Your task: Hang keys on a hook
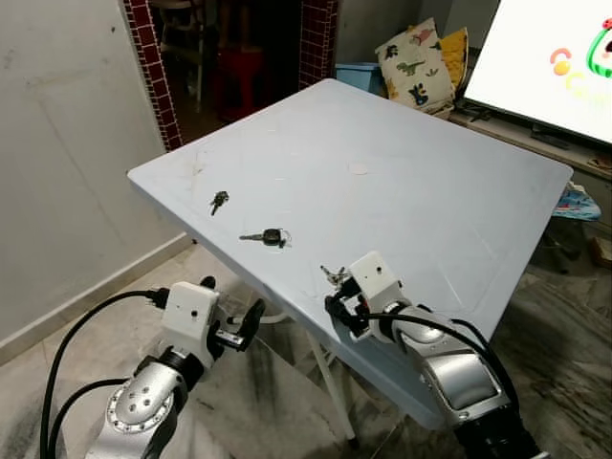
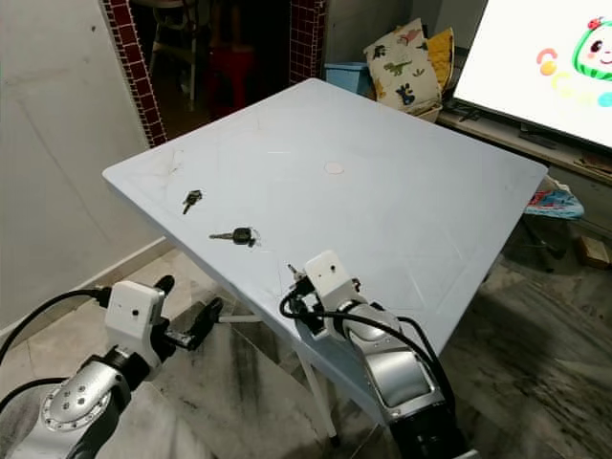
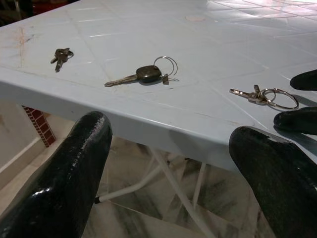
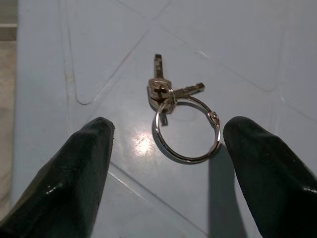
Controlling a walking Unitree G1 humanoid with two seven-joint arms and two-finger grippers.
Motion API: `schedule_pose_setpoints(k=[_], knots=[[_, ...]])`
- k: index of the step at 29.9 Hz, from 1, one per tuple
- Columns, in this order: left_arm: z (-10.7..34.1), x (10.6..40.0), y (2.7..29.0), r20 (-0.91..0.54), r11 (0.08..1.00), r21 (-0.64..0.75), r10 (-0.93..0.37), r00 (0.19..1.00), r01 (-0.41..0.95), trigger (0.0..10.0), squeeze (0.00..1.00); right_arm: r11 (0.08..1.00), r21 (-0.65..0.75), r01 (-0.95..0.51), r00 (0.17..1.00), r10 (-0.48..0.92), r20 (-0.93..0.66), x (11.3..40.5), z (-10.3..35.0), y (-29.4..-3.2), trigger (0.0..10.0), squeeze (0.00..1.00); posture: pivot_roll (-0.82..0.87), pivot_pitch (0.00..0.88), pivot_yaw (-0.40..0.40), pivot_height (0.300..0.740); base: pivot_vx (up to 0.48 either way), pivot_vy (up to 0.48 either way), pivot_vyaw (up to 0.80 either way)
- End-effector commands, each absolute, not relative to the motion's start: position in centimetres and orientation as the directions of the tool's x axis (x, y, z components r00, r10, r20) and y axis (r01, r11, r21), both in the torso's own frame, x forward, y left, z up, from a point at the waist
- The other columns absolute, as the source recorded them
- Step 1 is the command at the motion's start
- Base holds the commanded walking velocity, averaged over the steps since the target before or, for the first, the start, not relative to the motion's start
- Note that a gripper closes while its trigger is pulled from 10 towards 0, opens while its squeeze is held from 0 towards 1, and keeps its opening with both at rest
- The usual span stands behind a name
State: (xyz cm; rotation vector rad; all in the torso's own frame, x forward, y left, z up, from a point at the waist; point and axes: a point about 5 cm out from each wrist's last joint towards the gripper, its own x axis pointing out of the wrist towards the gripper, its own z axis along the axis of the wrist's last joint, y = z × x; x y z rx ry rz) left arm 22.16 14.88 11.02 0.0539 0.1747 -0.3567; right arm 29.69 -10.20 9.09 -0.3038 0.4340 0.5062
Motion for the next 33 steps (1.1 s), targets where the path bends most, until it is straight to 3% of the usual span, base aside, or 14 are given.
schedule_pose_setpoints(k=[1,3,4,5,6,15,16,18,19,33], knots=[[11.3,22.0,14.9,-0.177,0.935,0.03,-0.343,0.923,0.353,10.0,0.0,0.841,-0.16,-0.517,0.785,0.391,-0.481,29.8,8.9,-10.3,10.0,0.0,0.09,0.032,-0.028,0.74,0.0,0.0,0.0],[11.3,22.0,14.9,-0.178,0.935,0.031,-0.344,0.922,0.355,10.0,0.0,0.837,-0.151,-0.526,0.777,0.401,-0.484,29.8,8.8,-10.2,10.0,0.0,0.1,0.033,-0.027,0.74,0.0,0.0,0.0],[11.3,22.0,14.9,-0.179,0.934,0.031,-0.345,0.921,0.356,10.0,0.0,0.839,-0.145,-0.524,0.777,0.402,-0.484,29.7,8.7,-10.1,2.8,0.0,0.1,0.033,-0.026,0.74,0.0,0.0,0.0],[11.3,21.9,14.9,-0.179,0.934,0.031,-0.345,0.921,0.356,10.0,0.0,0.842,-0.142,-0.52,0.779,0.399,-0.484,29.7,8.7,-10.1,2.8,0.0,0.1,0.033,-0.028,0.74,0.0,0.0,0.0],[11.3,21.9,14.8,-0.18,0.934,0.031,-0.346,0.921,0.357,10.0,0.0,0.842,-0.134,-0.522,0.775,0.402,-0.488,29.7,8.6,-10.0,0.0,0.0,0.1,0.033,-0.028,0.74,0.0,0.0,0.0],[11.2,21.8,14.9,-0.183,0.932,0.033,-0.348,0.919,0.36,10.0,0.0,0.846,-0.104,-0.523,0.76,0.408,-0.506,29.5,7.9,-9.9,0.0,0.0,0.11,0.03,-0.03,0.74,0.0,0.0,0.0],[11.2,21.8,14.9,-0.184,0.932,0.034,-0.35,0.918,0.362,10.0,0.0,0.849,-0.091,-0.521,0.757,0.41,-0.508,29.6,7.8,-9.8,0.6,0.0,0.11,0.028,-0.029,0.74,0.0,0.0,0.0],[11.2,21.8,14.9,-0.184,0.931,0.034,-0.352,0.918,0.364,10.0,0.0,0.849,-0.086,-0.521,0.755,0.411,-0.51,29.6,7.7,-9.8,0.5,0.0,0.11,0.028,-0.029,0.74,0.0,0.0,0.0],[11.2,21.8,14.8,-0.184,0.93,0.035,-0.353,0.917,0.365,10.0,0.0,0.852,-0.078,-0.518,0.751,0.41,-0.518,29.6,7.5,-9.8,0.0,0.0,0.11,0.026,-0.029,0.74,0.0,0.0,0.0],[11.3,21.9,14.9,-0.183,0.929,0.04,-0.354,0.917,0.367,10.0,0.0,0.858,-0.028,-0.513,0.73,0.419,-0.541,29.6,7.0,-9.5,0.0,0.0,0.11,0.03,-0.024,0.74,0.0,0.0,0.0]])
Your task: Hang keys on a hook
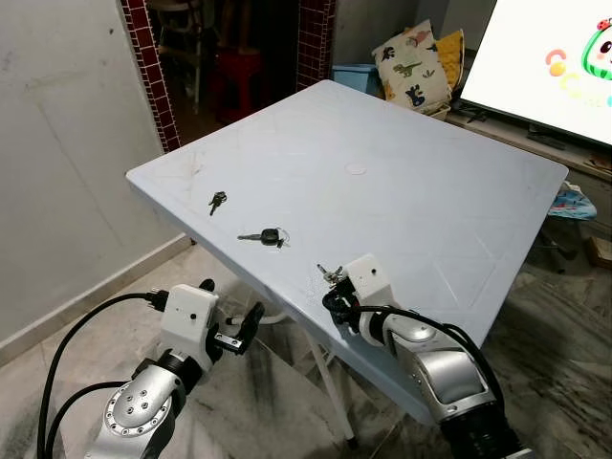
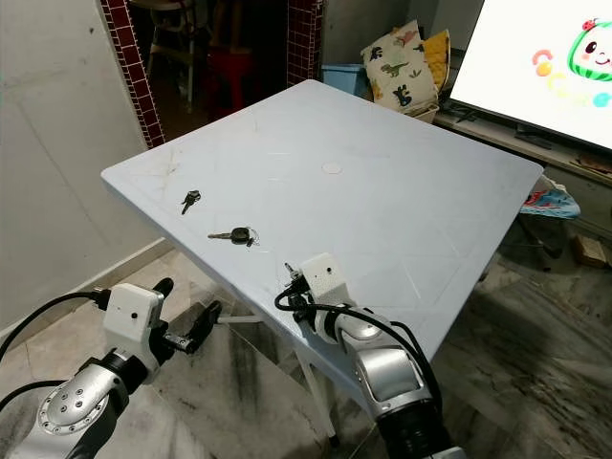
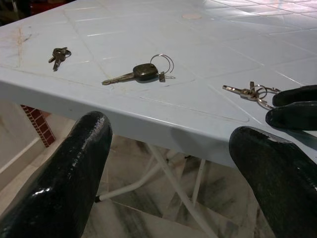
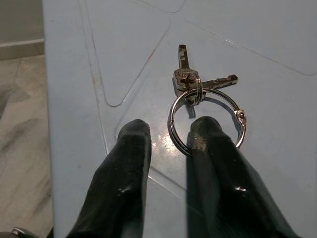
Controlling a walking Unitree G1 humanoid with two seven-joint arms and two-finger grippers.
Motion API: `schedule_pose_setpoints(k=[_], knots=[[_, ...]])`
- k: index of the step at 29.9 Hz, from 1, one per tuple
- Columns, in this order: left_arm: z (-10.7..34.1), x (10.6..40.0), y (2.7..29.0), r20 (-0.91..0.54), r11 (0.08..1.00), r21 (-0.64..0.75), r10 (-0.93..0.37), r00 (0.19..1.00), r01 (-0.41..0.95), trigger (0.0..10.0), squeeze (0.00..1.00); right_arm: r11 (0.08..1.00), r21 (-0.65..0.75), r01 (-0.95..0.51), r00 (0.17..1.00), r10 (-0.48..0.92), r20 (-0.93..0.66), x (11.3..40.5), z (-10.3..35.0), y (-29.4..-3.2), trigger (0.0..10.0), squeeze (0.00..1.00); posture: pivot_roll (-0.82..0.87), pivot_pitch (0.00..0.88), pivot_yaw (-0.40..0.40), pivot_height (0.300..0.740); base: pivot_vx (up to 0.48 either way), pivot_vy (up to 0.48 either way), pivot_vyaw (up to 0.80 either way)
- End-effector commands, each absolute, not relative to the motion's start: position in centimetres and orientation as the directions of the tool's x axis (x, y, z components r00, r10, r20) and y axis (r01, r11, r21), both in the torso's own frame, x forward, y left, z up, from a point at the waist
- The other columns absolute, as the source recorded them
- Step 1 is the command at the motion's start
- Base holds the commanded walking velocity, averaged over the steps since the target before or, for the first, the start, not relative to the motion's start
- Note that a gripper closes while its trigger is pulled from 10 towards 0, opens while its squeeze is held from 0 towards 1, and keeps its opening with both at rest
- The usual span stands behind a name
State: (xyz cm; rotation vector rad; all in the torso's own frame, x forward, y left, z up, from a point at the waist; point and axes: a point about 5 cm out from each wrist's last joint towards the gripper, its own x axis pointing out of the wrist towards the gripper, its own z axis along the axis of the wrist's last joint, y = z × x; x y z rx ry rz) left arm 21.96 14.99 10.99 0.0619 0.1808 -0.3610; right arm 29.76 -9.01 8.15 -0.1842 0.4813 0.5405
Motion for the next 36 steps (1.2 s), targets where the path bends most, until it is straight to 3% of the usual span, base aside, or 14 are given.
schedule_pose_setpoints(k=[1,21,32,36], knots=[[11.3,21.9,14.9,-0.183,0.929,0.041,-0.355,0.917,0.368,10.0,0.0,0.858,-0.026,-0.512,0.73,0.419,-0.54,29.6,7.0,-9.5,0.0,0.0,0.11,0.03,-0.023,0.74,0.0,0.0,0.0],[11.4,22.1,15.0,-0.18,0.931,0.047,-0.349,0.92,0.363,10.0,0.0,0.873,-0.05,-0.486,0.758,0.392,-0.521,29.9,7.2,-9.7,0.0,0.0,0.11,0.03,-0.02,0.74,0.0,0.0,0.0],[11.4,22.2,15.1,-0.179,0.931,0.051,-0.346,0.921,0.36,10.0,0.0,0.898,-0.052,-0.437,0.801,0.362,-0.477,30.3,7.7,-10.1,0.0,0.0,0.11,0.03,-0.018,0.74,0.0,0.0,0.0],[11.4,22.2,15.1,-0.179,0.932,0.052,-0.344,0.922,0.358,10.0,0.0,0.919,-0.072,-0.388,0.857,0.331,-0.394,31.0,9.2,-10.6,0.0,0.0,0.11,0.03,-0.018,0.74,0.0,0.0,0.0]])
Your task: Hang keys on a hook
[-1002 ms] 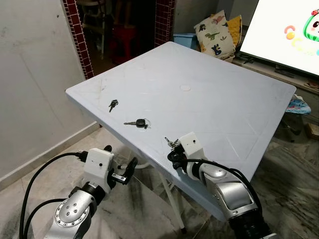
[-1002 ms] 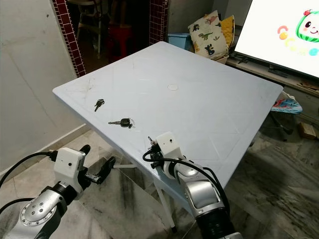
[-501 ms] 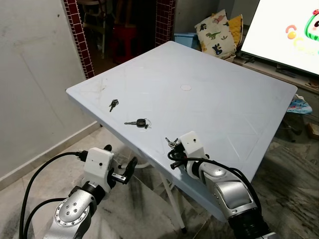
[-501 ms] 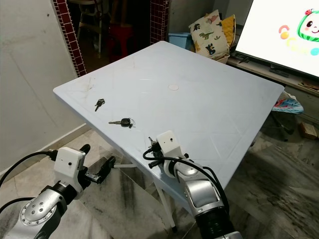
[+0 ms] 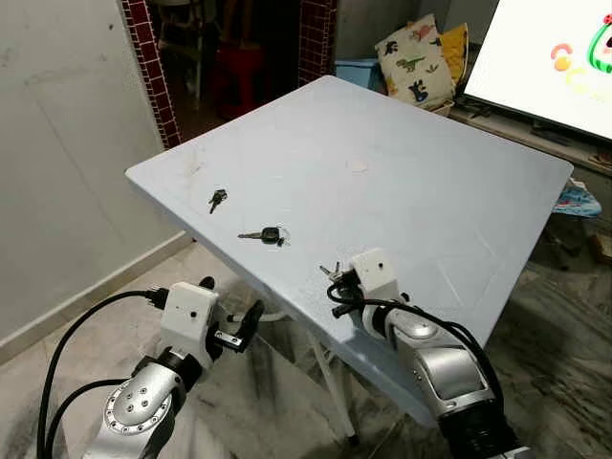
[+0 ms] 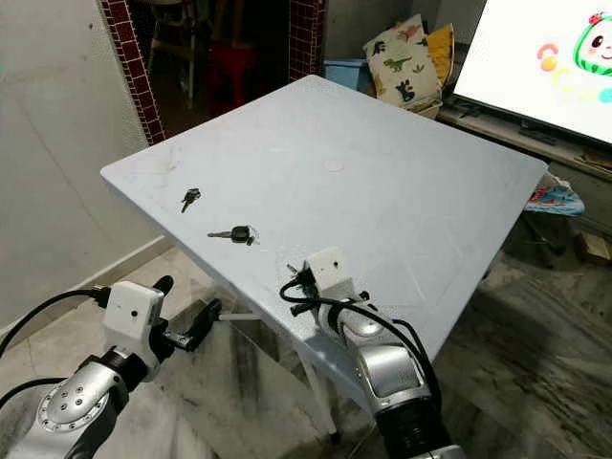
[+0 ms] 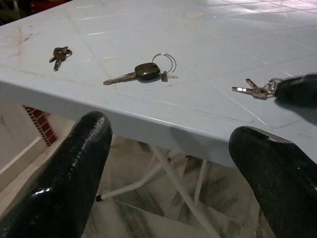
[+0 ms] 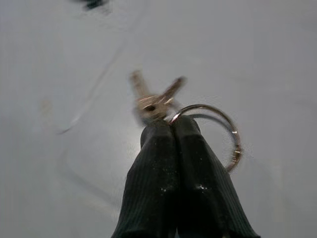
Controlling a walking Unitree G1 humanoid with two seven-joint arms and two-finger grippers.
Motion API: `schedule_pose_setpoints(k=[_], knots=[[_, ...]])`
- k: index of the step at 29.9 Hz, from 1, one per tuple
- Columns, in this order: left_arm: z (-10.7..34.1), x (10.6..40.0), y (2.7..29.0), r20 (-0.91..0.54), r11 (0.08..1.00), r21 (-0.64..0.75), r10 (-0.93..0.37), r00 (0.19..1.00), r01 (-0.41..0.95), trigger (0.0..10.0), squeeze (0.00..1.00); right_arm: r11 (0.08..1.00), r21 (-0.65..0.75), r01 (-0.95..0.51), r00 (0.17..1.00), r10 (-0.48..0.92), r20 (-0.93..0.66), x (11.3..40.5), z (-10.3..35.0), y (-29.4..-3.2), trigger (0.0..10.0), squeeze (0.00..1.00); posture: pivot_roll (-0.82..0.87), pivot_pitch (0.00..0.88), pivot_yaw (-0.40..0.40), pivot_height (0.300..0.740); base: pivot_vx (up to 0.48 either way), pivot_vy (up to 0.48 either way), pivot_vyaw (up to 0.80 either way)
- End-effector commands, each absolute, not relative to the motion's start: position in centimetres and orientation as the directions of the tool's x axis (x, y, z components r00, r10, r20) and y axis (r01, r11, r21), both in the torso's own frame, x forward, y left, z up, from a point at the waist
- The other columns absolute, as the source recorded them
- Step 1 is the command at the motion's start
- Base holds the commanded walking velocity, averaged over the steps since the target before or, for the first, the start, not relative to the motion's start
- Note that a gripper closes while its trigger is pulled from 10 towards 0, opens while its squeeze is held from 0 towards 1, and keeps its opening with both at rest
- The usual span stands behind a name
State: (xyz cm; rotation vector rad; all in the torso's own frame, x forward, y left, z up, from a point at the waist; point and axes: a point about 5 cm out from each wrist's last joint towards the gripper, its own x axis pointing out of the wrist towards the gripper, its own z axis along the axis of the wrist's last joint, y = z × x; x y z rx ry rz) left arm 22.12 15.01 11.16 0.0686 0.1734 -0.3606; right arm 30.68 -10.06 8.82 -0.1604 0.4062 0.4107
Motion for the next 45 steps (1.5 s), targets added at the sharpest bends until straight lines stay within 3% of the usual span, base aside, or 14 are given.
schedule_pose_setpoints(k=[1,5,13,14,15,16,17,18,19,30,45], knots=[[11.4,22.3,15.1,-0.179,0.933,0.052,-0.342,0.922,0.356,10.0,0.0,0.929,-0.068,-0.364,0.881,0.319,-0.35,31.5,10.1,-10.9,0.0,0.0,0.11,0.03,-0.017,0.74,0.0,0.0,0.0],[11.4,22.4,15.1,-0.178,0.934,0.054,-0.34,0.923,0.354,10.0,0.0,0.941,-0.052,-0.333,0.916,0.31,-0.253,32.5,12.3,-11.5,0.0,0.0,0.1,0.026,-0.016,0.74,0.0,0.0,0.0],[11.4,22.6,15.0,-0.176,0.934,0.054,-0.338,0.924,0.352,10.0,0.0,0.921,-0.054,-0.386,0.913,0.373,-0.168,32.6,14.0,-11.6,0.0,0.0,0.1,0.021,-0.019,0.74,0.0,0.0,0.0],[11.4,22.6,15.0,-0.176,0.935,0.055,-0.338,0.925,0.352,10.0,0.0,0.913,-0.071,-0.402,0.906,0.385,-0.173,32.5,13.9,-11.6,3.6,0.0,0.1,0.021,-0.019,0.74,0.0,0.0,0.0],[11.4,22.6,15.0,-0.176,0.935,0.054,-0.337,0.925,0.351,10.0,0.0,0.906,-0.094,-0.413,0.902,0.391,-0.184,32.3,13.8,-11.7,8.4,0.0,0.1,0.021,-0.019,0.74,0.0,0.0,0.0],[11.4,22.6,15.0,-0.176,0.935,0.054,-0.336,0.925,0.35,10.0,0.0,0.901,-0.11,-0.419,0.899,0.394,-0.192,32.2,13.7,-11.8,8.4,0.0,0.1,0.021,-0.019,0.74,0.0,0.0,0.0],[11.4,22.6,15.0,-0.177,0.936,0.054,-0.335,0.926,0.349,10.0,0.0,0.9,-0.123,-0.419,0.895,0.386,-0.222,32.0,13.2,-12.1,10.0,0.07,0.1,0.021,-0.02,0.74,0.0,0.0,0.0],[11.4,22.6,15.0,-0.177,0.936,0.054,-0.335,0.926,0.349,10.0,0.0,0.9,-0.123,-0.419,0.895,0.386,-0.222,32.0,13.2,-12.1,10.0,0.07,0.1,0.021,-0.02,0.74,0.0,0.0,0.0],[11.4,22.6,15.0,-0.177,0.936,0.054,-0.335,0.926,0.349,10.0,0.0,0.902,-0.118,-0.415,0.892,0.377,-0.25,31.8,12.7,-12.3,10.0,1.0,0.1,0.021,-0.02,0.74,0.0,0.0,0.0],[11.4,22.6,15.1,-0.179,0.931,0.06,-0.344,0.922,0.359,10.0,0.0,0.877,-0.096,-0.471,0.844,0.417,-0.339,30.0,10.6,-11.1,10.0,1.0,0.11,0.01,-0.009,0.74,0.0,0.0,0.0],[11.4,22.6,15.1,-0.179,0.931,0.063,-0.343,0.922,0.359,10.0,0.0,0.938,-0.074,-0.339,0.883,0.29,-0.369,31.0,9.9,-10.6,10.0,1.0,0.12,0.01,-0.01,0.74,0.0,0.0,0.0]])
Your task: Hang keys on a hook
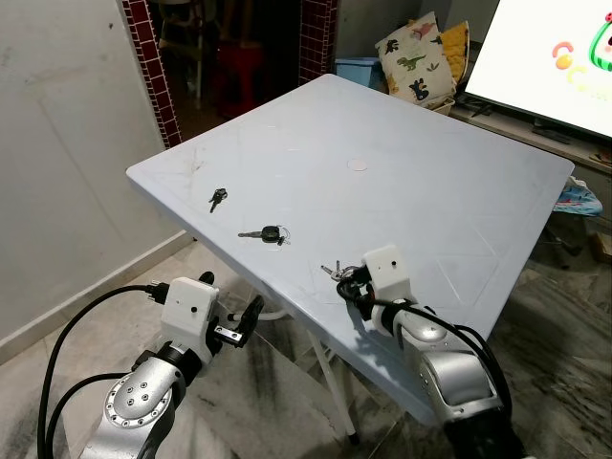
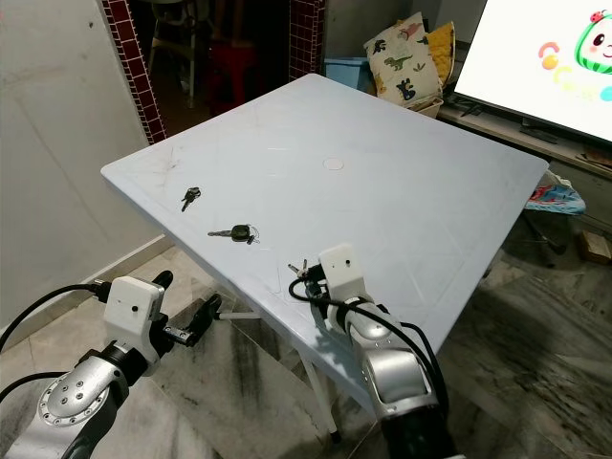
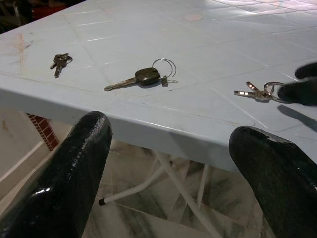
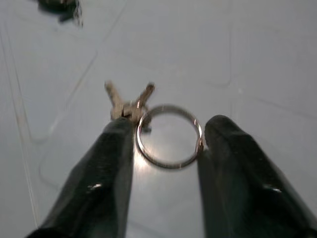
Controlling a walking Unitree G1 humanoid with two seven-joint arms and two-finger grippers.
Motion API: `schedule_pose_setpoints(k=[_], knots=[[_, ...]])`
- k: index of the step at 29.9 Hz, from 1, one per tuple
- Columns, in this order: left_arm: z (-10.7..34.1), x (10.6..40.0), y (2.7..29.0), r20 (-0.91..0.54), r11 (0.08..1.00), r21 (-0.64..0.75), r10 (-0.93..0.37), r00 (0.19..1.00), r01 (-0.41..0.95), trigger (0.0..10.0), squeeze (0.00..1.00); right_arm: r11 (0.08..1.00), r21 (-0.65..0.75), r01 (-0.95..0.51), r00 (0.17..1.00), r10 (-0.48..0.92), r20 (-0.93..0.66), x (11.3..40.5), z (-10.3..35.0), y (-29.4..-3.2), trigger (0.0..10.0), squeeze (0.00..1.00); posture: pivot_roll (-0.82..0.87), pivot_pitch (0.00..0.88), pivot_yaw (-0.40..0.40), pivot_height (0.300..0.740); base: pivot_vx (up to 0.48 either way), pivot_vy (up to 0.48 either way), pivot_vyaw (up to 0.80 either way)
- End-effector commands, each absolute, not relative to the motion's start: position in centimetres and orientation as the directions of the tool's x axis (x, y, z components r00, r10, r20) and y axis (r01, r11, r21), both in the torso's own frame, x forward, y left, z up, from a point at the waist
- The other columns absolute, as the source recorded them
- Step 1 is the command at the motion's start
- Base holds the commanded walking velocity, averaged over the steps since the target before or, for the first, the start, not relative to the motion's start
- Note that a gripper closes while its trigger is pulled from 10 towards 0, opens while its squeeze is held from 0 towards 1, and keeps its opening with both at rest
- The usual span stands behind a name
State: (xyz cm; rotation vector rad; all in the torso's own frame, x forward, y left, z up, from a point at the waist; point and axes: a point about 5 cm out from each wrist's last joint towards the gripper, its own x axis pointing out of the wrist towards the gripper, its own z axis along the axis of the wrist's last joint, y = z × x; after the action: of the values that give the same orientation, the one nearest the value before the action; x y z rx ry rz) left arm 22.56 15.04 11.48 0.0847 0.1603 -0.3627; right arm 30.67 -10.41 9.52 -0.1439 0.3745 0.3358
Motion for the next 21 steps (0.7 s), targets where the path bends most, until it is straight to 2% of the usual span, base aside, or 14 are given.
schedule_pose_setpoints(k=[1,10,11,12,13,14,21], knots=[[11.4,22.6,15.1,-0.179,0.931,0.062,-0.343,0.922,0.359,10.0,0.0,0.935,-0.068,-0.349,0.884,0.304,-0.354,31.1,10.1,-10.4,10.0,1.0,0.12,0.01,-0.01,0.74,0.0,0.0,0.0],[11.5,22.7,15.1,-0.178,0.93,0.061,-0.346,0.921,0.361,10.0,0.0,0.909,-0.065,-0.411,0.872,0.371,-0.318,31.4,10.7,-8.6,10.0,1.0,0.11,0.015,-0.008,0.74,0.0,0.0,0.0],[11.5,22.7,15.1,-0.178,0.93,0.061,-0.346,0.921,0.361,10.0,0.0,0.909,-0.065,-0.413,0.871,0.373,-0.319,31.4,10.6,-8.5,10.0,0.66,0.11,0.015,-0.008,0.74,0.0,0.0,0.0],[11.5,22.7,15.0,-0.177,0.931,0.061,-0.345,0.922,0.36,10.0,0.0,0.905,-0.069,-0.419,0.867,0.377,-0.325,31.5,10.5,-8.3,10.0,0.14,0.12,0.017,-0.009,0.74,0.0,0.0,0.0],[11.5,22.7,15.0,-0.177,0.931,0.061,-0.344,0.922,0.359,10.0,0.0,0.903,-0.072,-0.424,0.865,0.38,-0.329,31.5,10.4,-8.3,10.0,0.14,0.12,0.017,-0.009,0.74,0.0,0.0,0.0],[11.5,22.6,15.0,-0.177,0.932,0.061,-0.343,0.922,0.358,10.0,0.0,0.901,-0.078,-0.426,0.862,0.378,-0.338,31.5,10.2,-8.4,10.0,0.0,0.12,0.017,-0.01,0.74,0.0,0.0,0.0],[11.5,22.6,15.1,-0.177,0.933,0.06,-0.34,0.924,0.355,10.0,0.0,0.895,-0.088,-0.437,0.842,0.372,-0.391,31.5,9.1,-8.5,10.0,0.0,0.12,0.018,-0.012,0.74,0.0,0.0,0.0]])
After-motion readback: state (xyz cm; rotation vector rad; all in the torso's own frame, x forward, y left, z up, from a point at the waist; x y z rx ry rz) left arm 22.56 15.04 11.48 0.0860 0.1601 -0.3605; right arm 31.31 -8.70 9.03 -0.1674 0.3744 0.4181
